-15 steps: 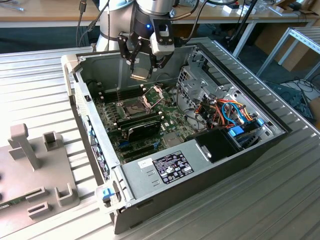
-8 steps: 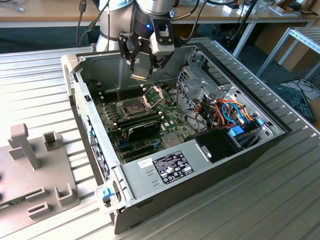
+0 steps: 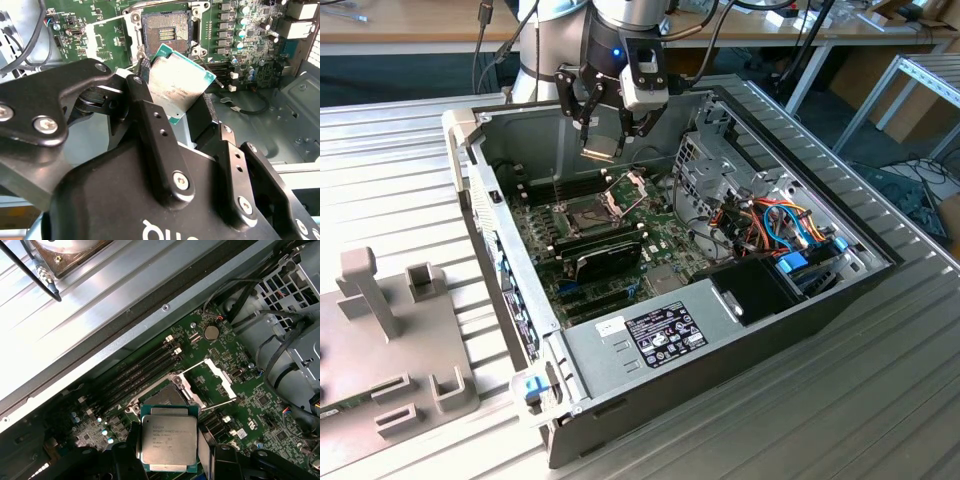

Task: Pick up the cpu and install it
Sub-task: 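Place the cpu into insertion slot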

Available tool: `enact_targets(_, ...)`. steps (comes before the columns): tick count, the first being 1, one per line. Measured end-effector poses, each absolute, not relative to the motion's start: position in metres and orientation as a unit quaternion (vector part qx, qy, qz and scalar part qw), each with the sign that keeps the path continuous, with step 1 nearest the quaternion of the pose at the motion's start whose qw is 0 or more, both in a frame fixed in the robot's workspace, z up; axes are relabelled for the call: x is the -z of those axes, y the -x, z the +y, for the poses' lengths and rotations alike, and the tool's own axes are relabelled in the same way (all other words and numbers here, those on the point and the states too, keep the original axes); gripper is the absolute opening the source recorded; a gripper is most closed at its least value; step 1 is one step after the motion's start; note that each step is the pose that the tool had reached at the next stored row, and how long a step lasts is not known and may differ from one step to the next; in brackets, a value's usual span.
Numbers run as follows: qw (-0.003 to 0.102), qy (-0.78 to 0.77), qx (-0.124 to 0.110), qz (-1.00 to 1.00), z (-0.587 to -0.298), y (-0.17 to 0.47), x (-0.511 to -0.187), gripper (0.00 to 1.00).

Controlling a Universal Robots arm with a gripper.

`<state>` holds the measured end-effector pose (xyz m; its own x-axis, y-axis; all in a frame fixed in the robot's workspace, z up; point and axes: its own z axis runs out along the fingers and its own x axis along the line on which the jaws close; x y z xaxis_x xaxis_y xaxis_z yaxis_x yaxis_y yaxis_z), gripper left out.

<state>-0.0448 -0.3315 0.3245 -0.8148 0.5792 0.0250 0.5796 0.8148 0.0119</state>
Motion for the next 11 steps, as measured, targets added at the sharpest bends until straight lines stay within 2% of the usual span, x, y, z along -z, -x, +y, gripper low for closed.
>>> enact_targets(11, 0.01, 0.322, 0.01, -0.947, -0.3315, 0.0448, -0.3245, 0.55)
